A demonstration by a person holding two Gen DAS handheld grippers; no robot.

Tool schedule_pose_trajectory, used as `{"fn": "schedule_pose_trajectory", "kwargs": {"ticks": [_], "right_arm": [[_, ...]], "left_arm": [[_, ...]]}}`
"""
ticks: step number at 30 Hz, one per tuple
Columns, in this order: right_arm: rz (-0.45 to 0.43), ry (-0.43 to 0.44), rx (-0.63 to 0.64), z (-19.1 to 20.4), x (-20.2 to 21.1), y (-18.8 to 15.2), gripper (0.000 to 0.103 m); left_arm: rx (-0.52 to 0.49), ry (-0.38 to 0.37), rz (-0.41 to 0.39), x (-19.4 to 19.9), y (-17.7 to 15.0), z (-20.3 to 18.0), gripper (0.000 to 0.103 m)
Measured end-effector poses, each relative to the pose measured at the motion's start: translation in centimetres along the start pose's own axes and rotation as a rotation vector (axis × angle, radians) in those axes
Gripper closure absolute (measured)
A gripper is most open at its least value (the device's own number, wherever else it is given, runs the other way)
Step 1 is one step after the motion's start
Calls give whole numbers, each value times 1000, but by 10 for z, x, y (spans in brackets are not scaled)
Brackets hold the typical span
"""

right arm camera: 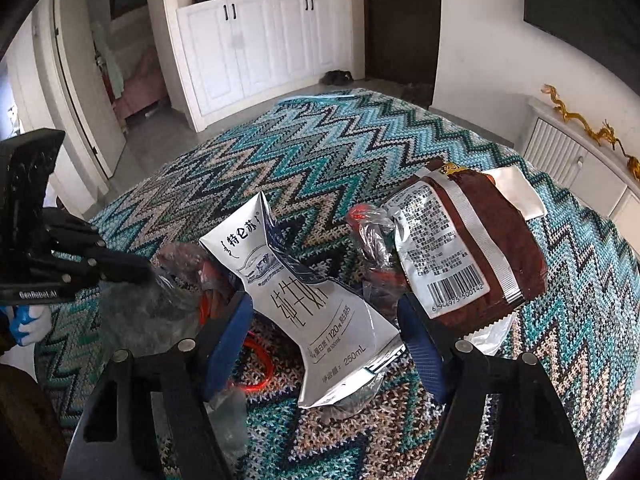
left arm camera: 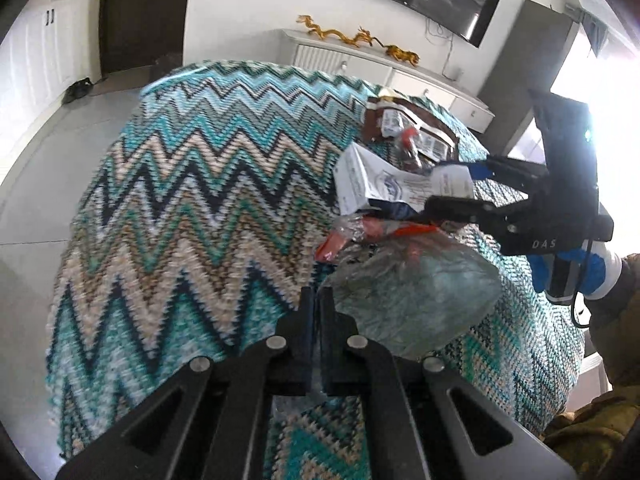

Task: Collect trash
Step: 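Grasp the clear plastic bag with the left tool while the right tool grasps the white milk carton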

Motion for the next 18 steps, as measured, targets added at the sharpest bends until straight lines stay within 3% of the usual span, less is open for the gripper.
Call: {"fn": "schedule_pose_trajectory", "kwargs": {"ticks": [5, 7, 13, 18], "right_arm": [[55, 6, 22, 10, -6, -12, 33], [59, -17, 37, 12, -6, -15, 49], [42, -39, 10, 16, 4, -16, 52], [-14, -52, -15, 24, 36, -20, 53]], "left_arm": [[37, 25, -30, 18, 0, 14, 101], [47, 31, -40, 25, 0, 17, 101], [70, 47, -76, 46, 1, 23, 101], [72, 39, -126, 67, 8, 20, 101]]}}
Point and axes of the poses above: each gripper's, at about its wrist camera, not at the fingertips, and x roughly against the way its jaws point, z to its left, y to its top, the point moved 10 cm from there along -x, roughly the way its jaws point, and after that the axes turned 6 degrees about y, right-handed, at the moved point
